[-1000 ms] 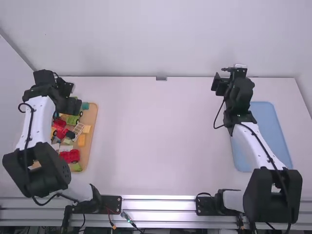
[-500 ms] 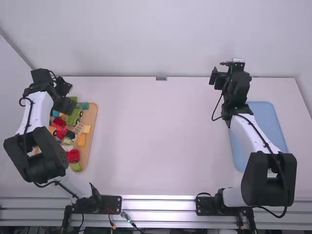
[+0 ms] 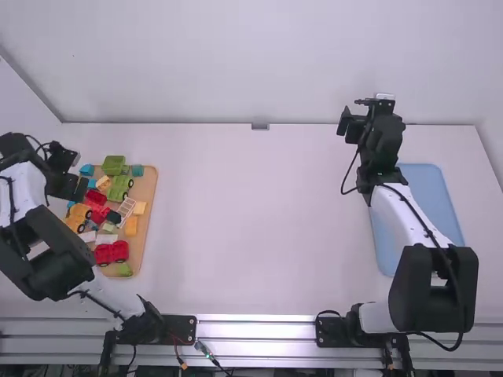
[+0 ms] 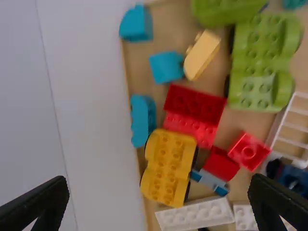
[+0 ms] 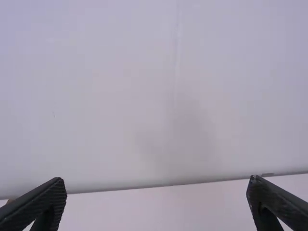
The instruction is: Assemble lego blocks to make yellow taxi
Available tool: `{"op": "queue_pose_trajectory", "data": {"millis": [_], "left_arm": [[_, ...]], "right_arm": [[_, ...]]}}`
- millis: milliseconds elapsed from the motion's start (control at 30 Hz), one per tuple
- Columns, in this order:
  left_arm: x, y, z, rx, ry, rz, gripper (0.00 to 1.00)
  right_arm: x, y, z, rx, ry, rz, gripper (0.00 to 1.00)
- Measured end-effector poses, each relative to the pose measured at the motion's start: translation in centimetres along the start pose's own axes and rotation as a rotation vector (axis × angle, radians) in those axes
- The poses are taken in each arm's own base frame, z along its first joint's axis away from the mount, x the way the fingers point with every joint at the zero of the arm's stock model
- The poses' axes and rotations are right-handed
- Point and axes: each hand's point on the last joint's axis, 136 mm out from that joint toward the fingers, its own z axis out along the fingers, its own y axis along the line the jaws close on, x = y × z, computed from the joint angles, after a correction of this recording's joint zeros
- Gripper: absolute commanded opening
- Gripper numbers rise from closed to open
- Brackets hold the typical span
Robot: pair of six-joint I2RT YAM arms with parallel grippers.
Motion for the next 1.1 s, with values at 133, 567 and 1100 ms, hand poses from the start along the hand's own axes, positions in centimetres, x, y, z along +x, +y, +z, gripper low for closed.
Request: {"op": "queue_pose_trajectory", "data": {"millis": [133, 567, 1100], "left_arm": [[3.2, -0.5, 2.7, 0.101, 0.062, -0.011, 0.97], [3.5, -0.8, 7.1, 0.131, 0.07, 0.054, 0.93], [5.2, -0.8, 9.5, 0.163, 0.096, 0.024, 0.88]], "right_arm": [[-0.2, 1.2, -0.1, -0.025, -0.01, -0.006, 0.99], [0.0, 3.6, -0.3, -0.071, 0.0, -0.02, 0.99], [0.4, 3.6, -0.3, -0.07, 0.015, -0.022, 0.99]]}}
